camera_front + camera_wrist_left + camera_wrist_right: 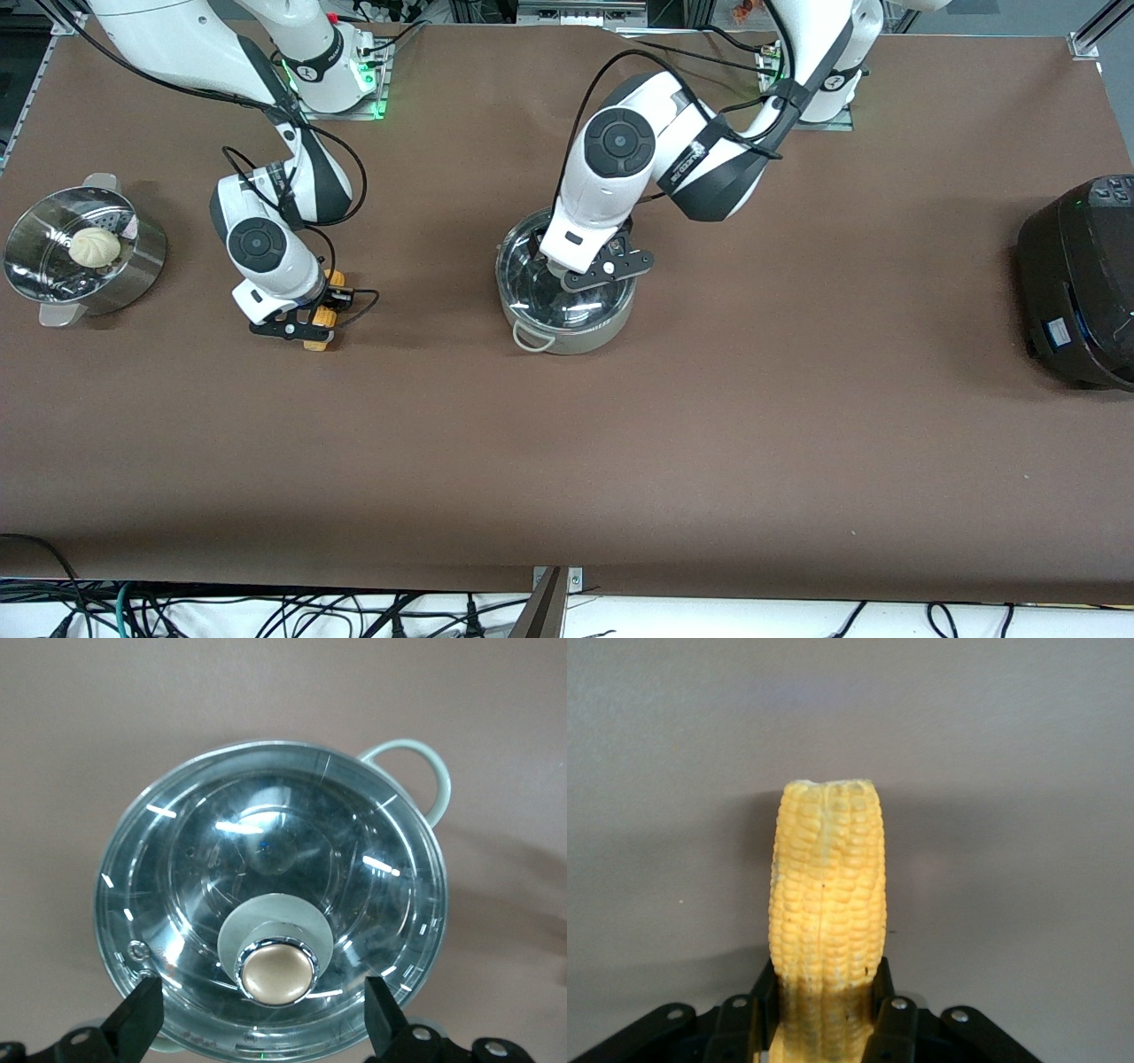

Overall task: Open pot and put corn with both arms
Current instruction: 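Grasp the corn with the right gripper while the left gripper grasps the knob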

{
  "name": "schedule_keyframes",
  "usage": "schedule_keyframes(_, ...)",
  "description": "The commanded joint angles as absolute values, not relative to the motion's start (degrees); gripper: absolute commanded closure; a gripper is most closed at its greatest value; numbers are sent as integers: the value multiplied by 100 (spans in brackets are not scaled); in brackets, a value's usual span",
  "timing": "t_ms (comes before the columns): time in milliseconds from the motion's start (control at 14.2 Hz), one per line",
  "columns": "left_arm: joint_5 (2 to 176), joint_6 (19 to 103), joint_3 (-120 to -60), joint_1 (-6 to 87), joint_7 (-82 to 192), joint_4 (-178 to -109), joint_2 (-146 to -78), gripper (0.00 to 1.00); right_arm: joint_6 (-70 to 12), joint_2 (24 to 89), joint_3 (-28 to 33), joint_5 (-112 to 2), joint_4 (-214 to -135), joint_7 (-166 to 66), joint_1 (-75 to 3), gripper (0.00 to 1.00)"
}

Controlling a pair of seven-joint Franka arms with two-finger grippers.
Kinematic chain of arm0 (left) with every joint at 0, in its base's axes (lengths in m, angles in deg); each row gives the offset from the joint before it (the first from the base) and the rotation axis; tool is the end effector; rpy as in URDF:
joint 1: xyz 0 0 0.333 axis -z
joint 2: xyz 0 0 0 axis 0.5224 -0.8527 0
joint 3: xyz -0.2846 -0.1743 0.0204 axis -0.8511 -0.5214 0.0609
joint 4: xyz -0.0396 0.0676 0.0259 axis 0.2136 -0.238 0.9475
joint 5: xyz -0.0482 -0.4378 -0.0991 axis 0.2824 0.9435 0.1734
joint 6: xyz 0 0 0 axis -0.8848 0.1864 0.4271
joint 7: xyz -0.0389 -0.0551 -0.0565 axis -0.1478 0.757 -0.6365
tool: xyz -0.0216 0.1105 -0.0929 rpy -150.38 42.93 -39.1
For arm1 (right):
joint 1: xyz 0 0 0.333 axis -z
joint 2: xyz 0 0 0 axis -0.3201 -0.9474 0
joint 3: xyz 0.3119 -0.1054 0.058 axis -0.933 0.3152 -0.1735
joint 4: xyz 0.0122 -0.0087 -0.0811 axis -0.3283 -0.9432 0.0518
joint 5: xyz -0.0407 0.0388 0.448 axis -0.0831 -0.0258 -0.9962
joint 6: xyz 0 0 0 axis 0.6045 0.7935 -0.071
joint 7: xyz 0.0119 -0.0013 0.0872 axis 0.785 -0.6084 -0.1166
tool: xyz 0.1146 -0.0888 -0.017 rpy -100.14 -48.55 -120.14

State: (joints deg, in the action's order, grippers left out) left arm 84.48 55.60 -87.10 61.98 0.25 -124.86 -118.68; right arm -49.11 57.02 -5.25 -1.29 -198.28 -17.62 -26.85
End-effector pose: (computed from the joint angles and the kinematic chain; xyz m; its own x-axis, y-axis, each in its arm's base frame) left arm 0.5536 -0.5378 0.3381 0.9286 0.3161 -0.1946 0.3367 -0.9379 0.0832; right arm 0.5820 0.0965 0.1326 0.9918 -0.0828 -0.0970 -0.0598 -0.9737 0.2197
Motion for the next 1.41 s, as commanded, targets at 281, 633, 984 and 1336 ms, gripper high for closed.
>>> schedule_keyframes(281,7891,5468,-8652,6436,-62,-12264,-12289,0,-2292,5690,-715,-71,-17831,-1733,-2895,94)
schedule_keyframes(633,7926,5661,-8635,6454,-80,-12220,-12369,2,-1517,5672,-724,-123,-17030,-2321,-2913,94)
schedule_keyframes(984,7952,5661,-8643,6445,16,-12237,-12316,44,-1349,5654,-715,-132,-16889,-2330,-2921,94)
schedule_keyframes(1336,7970,5653,-8652,6445,-9,-12229,-12298,100,-795,5663,-732,-141,-16300,-2348,-2921,94)
